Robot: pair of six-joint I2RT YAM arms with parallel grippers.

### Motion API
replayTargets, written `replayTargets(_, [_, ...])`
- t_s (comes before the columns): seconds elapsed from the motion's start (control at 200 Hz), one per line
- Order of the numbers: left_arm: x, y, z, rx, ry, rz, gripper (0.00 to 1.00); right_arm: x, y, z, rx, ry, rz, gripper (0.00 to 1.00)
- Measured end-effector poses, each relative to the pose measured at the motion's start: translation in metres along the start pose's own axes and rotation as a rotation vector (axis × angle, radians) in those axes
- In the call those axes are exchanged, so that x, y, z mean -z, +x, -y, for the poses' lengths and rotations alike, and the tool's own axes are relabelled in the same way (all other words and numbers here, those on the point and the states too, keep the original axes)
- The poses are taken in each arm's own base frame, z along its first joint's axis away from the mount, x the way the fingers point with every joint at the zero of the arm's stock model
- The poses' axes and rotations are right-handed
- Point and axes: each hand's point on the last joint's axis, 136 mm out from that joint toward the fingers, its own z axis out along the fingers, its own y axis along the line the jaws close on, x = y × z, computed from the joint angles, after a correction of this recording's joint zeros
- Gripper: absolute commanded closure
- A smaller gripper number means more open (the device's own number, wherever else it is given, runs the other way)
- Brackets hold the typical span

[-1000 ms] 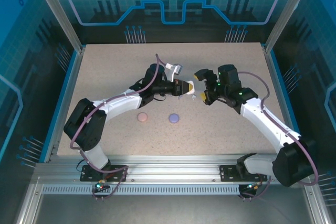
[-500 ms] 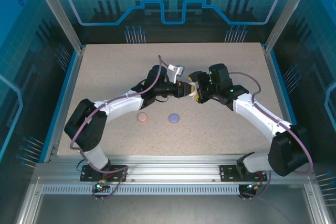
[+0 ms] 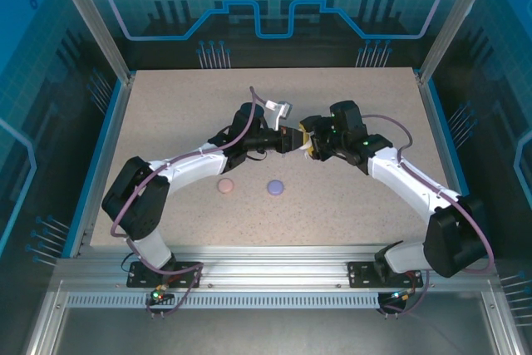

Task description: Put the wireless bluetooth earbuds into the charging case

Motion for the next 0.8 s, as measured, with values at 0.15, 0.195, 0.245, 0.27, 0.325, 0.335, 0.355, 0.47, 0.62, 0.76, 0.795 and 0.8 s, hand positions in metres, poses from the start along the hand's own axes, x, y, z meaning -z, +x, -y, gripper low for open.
replayTargets(0.15, [-0.0001, -0.0009, -0.0011, 0.0, -0.007, 0.004, 1.0, -0.0015, -0.0004, -0.0007, 0.001, -0.003, 0.0, 0.54])
replayTargets(0.195, [-0.0001, -0.001, -0.0011, 0.0, -0.007, 0.004, 0.96, -0.0015, -0.0005, -0.0007, 0.001, -0.003, 0.001, 0.54])
replayTargets(0.245, [-0.0001, -0.0012, -0.0015, 0.001, -0.009, 0.005, 0.92, -0.0015, -0.0005, -0.0007, 0.001, -0.003, 0.001, 0.54])
replayTargets(0.27, [-0.0001, -0.0011, -0.0015, 0.001, -0.01, 0.005, 0.91, -0.0015, -0.0005, -0.0007, 0.001, -0.003, 0.001, 0.54])
replayTargets(0.325, [-0.0004, -0.0008, -0.0015, 0.0, -0.011, 0.005, 0.89, -0.0014, -0.0007, -0.0006, 0.0, -0.003, 0.001, 0.54])
replayTargets(0.335, [-0.0004, -0.0008, -0.0016, 0.001, -0.012, 0.005, 0.88, -0.0014, -0.001, -0.0006, 0.0, -0.003, 0.002, 0.54])
replayTargets(0.355, [-0.0004, -0.001, -0.0016, 0.001, -0.012, 0.006, 0.87, -0.0014, -0.0009, -0.0006, 0.0, -0.003, 0.002, 0.54])
replayTargets(0.47, [-0.0004, -0.001, -0.0017, 0.0, -0.013, 0.006, 0.8, -0.0013, -0.0013, -0.0006, -0.001, -0.003, 0.002, 0.54])
replayTargets(0.62, [-0.0003, -0.001, -0.0017, -0.002, -0.013, 0.006, 0.71, -0.0013, -0.0013, -0.0006, 0.0, -0.003, 0.002, 0.54])
replayTargets(0.76, [-0.0007, -0.0005, -0.001, -0.003, -0.012, 0.005, 0.66, -0.0013, -0.0011, -0.0007, -0.001, -0.003, 0.001, 0.55])
replayTargets(0.795, [-0.0008, -0.0003, -0.0009, -0.003, -0.012, 0.004, 0.66, -0.0013, -0.0012, -0.0007, 0.0, -0.003, 0.002, 0.55])
replayTargets(0.8, [-0.0008, -0.0002, -0.0008, -0.003, -0.011, 0.004, 0.66, -0.0013, -0.0012, -0.0007, 0.0, -0.003, 0.002, 0.55])
